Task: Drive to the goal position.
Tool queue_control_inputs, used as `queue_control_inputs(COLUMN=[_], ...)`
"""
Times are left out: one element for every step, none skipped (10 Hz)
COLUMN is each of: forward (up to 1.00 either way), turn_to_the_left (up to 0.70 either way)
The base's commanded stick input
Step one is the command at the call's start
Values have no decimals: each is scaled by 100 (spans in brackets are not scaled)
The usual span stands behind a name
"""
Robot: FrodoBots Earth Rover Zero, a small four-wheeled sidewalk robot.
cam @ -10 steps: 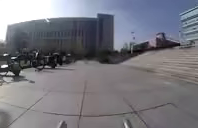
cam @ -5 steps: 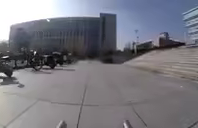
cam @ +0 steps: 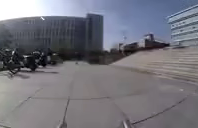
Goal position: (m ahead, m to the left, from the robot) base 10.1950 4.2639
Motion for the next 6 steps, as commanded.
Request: queue_control_inputs(forward=[100, 100, 100, 100, 100, 100], turn_to_the_left=[0, 0, 0, 0, 0, 0])
